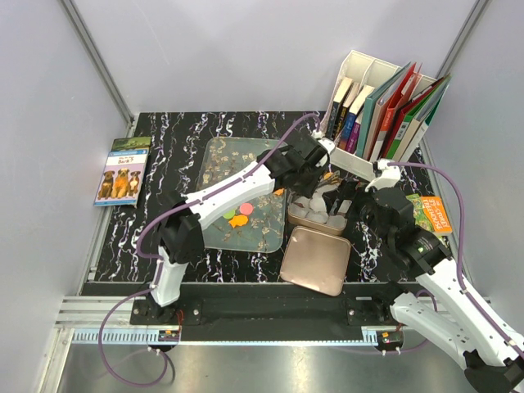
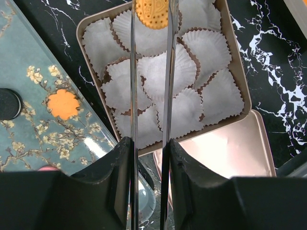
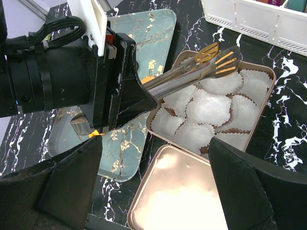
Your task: Pack the cookies
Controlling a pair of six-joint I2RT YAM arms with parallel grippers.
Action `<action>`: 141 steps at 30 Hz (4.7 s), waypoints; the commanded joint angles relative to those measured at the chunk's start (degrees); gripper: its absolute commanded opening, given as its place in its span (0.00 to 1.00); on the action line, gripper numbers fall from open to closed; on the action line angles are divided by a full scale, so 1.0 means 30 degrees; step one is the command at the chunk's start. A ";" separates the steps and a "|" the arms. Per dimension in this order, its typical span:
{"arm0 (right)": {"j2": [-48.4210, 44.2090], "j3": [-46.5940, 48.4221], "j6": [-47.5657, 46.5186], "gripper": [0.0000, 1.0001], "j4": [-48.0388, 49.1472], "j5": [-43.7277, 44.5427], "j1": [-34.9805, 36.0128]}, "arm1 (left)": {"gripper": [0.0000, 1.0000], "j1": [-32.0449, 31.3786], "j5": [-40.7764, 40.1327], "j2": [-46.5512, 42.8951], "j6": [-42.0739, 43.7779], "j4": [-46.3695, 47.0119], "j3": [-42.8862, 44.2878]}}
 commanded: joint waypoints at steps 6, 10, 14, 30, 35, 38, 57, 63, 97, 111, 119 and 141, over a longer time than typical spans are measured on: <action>-0.0116 0.0482 -0.0183 1.00 0.0172 0.0620 0.0048 | 0.13 -0.0171 -0.0298 -0.0150 0.0204 0.0780 -0.0283; 0.0001 0.0423 -0.0183 1.00 0.0200 0.0620 0.0077 | 0.12 -0.0142 -0.0708 -0.0617 0.0087 0.0810 -0.1306; 0.0118 0.0335 -0.0095 1.00 0.0288 0.0562 0.0048 | 0.12 -0.0113 -0.0827 -0.0766 0.0029 0.0897 -0.2012; -0.0057 0.0218 0.0139 0.99 0.0317 0.0414 0.0077 | 0.42 -0.0142 -0.1119 -0.1907 -0.0323 0.1191 -0.2482; -0.0028 0.0306 0.0257 1.00 0.0317 0.0268 0.0048 | 0.48 -0.0200 -0.1676 -0.2611 -0.0235 0.1249 -0.2218; -0.0057 0.0306 0.0345 1.00 0.0317 0.0151 0.0077 | 0.50 -0.0200 -0.1968 -0.3021 -0.0235 0.1249 -0.2072; -0.0262 -0.0045 0.0491 1.00 0.0523 -0.0142 0.0077 | 0.52 0.4011 -0.4548 -0.8994 -0.2666 0.1275 -1.0090; -0.0379 -0.0221 0.0491 1.00 0.0639 -0.0141 0.0048 | 0.67 0.5249 -0.4079 -0.9438 -0.2405 0.1921 -1.1299; 0.0616 -0.0836 0.0462 1.00 0.1811 -0.0522 0.0048 | 0.99 0.4165 -0.4694 -0.7622 -0.4719 0.6960 -1.6485; 0.0441 -0.1100 0.0491 1.00 0.1812 -0.0406 0.0077 | 0.99 0.5014 -0.3815 -0.5102 -0.4278 0.8045 -1.5372; 0.0763 -0.1217 0.0462 1.00 0.1870 -0.0406 0.0077 | 0.82 0.5278 -0.3580 -0.4750 -0.4131 0.8485 -1.5489; 0.0646 -0.1247 0.0959 1.00 0.2105 -0.0962 0.0077 | 0.53 0.4342 -0.4723 -0.9289 -0.3196 0.4241 -1.4381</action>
